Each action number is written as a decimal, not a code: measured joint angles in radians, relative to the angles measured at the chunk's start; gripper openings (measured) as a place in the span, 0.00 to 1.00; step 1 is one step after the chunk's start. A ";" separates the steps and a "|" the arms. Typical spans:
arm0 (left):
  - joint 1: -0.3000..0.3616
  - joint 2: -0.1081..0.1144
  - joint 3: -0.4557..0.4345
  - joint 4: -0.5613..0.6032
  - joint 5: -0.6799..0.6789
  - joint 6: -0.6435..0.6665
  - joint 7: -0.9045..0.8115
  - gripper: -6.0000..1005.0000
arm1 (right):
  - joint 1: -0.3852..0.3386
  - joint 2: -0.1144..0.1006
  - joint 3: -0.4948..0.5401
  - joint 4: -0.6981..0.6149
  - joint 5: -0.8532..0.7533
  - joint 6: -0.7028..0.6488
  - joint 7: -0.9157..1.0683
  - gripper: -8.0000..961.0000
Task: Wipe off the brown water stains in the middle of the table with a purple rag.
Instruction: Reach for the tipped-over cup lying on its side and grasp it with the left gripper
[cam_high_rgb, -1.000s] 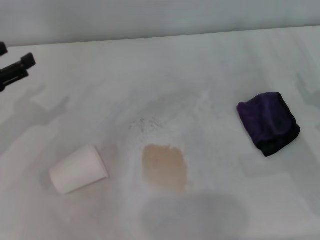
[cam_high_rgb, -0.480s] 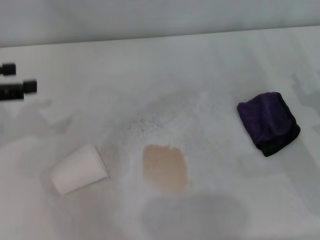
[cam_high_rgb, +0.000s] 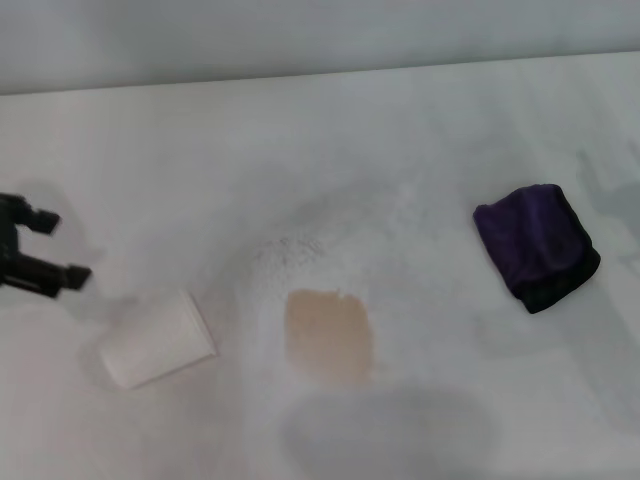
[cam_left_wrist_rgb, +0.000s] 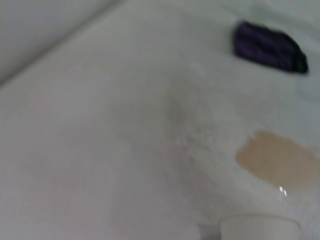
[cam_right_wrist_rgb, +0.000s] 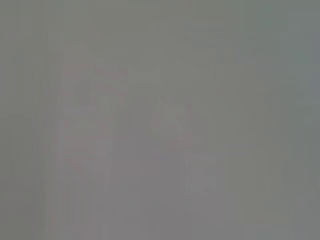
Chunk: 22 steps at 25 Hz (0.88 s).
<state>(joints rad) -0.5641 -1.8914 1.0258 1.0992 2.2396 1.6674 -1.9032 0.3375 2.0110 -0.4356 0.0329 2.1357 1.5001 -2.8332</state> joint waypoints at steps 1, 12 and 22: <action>-0.014 -0.005 0.018 -0.006 0.020 0.001 0.003 0.88 | 0.000 0.000 0.000 0.004 0.000 0.003 0.000 0.78; -0.085 -0.129 0.077 -0.050 0.231 -0.014 0.067 0.88 | -0.010 0.000 0.007 0.018 0.001 0.043 0.001 0.78; -0.091 -0.178 0.099 -0.082 0.302 -0.040 0.051 0.88 | -0.015 -0.002 0.007 0.006 0.000 0.058 0.011 0.78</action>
<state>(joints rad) -0.6551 -2.0694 1.1244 1.0172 2.5413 1.6276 -1.8524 0.3225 2.0092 -0.4284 0.0387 2.1352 1.5578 -2.8218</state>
